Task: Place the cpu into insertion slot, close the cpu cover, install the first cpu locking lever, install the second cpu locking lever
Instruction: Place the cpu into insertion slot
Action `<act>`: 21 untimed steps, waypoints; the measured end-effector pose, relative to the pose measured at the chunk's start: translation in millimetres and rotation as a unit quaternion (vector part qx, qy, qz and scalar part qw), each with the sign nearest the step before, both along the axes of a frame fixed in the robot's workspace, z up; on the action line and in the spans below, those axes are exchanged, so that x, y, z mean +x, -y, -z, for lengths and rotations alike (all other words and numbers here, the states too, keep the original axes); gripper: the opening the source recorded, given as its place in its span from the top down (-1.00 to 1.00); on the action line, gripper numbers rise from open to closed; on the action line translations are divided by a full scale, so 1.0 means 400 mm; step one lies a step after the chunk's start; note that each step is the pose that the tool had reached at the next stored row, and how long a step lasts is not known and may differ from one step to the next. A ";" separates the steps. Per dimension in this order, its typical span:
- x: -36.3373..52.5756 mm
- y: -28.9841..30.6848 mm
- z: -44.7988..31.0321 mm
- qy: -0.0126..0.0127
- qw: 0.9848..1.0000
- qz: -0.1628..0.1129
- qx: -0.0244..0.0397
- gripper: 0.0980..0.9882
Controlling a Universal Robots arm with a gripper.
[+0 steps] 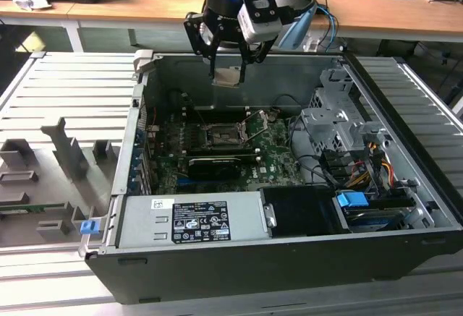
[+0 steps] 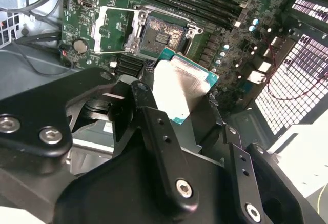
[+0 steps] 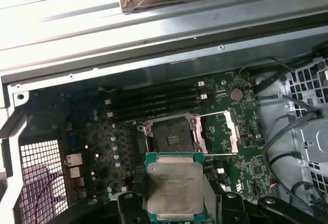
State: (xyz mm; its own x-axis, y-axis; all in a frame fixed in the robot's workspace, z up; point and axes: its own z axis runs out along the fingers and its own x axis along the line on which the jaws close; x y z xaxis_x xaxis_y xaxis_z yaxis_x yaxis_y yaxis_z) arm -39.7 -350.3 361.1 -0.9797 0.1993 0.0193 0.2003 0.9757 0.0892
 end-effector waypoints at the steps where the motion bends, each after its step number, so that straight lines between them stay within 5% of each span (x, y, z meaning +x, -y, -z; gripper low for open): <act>1: 0.000 0.000 0.000 0.000 1.000 0.002 0.000 0.03; 21: 0.000 0.000 0.000 0.000 0.999 0.039 0.000 0.03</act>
State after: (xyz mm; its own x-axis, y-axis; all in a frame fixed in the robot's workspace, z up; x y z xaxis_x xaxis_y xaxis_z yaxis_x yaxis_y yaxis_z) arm -39.7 -350.3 361.1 -0.9611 0.2755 0.0193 0.2761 0.9570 0.0892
